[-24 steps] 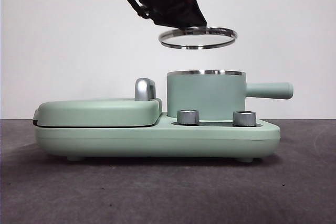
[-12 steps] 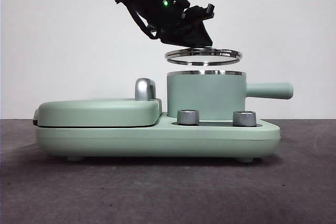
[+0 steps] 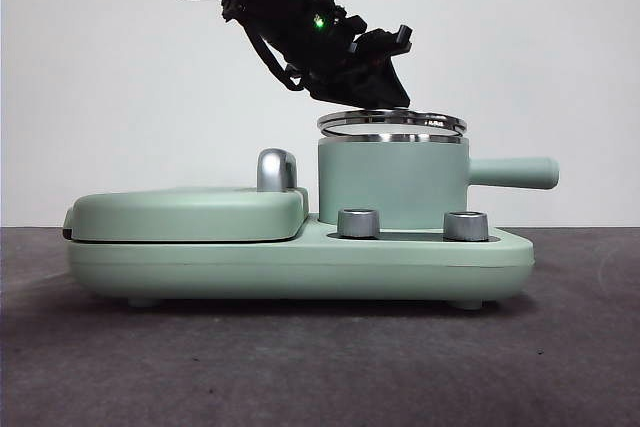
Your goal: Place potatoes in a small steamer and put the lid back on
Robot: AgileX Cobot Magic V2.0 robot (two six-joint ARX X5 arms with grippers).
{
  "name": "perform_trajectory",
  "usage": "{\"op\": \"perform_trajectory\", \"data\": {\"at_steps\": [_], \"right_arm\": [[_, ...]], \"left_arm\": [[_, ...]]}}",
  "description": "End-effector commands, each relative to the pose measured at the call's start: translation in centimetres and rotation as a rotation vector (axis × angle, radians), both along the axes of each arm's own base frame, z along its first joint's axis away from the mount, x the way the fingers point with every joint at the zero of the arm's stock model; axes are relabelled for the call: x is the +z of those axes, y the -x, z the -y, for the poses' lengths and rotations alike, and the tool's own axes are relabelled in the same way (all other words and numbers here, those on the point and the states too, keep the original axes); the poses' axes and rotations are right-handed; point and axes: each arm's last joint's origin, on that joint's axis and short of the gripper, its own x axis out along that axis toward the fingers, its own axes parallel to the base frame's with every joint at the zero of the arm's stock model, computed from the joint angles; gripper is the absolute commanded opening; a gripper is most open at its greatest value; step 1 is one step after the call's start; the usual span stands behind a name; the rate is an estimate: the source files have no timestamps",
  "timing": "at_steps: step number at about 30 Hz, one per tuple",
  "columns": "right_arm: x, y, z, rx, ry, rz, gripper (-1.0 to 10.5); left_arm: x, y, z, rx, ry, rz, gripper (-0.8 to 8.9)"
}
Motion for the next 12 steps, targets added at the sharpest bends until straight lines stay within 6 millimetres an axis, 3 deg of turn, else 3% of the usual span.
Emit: {"op": "perform_trajectory", "data": {"at_steps": [1,12], "right_arm": [[0.23,-0.01,-0.06,-0.002,-0.008,0.005,3.3],[0.23,-0.01,-0.06,-0.002,-0.008,0.005,3.3]], "left_arm": [[0.95,-0.19,0.70,-0.024,0.030,0.053,0.14],[0.04,-0.39,0.83,-0.036,-0.002,0.039,0.14]]}}
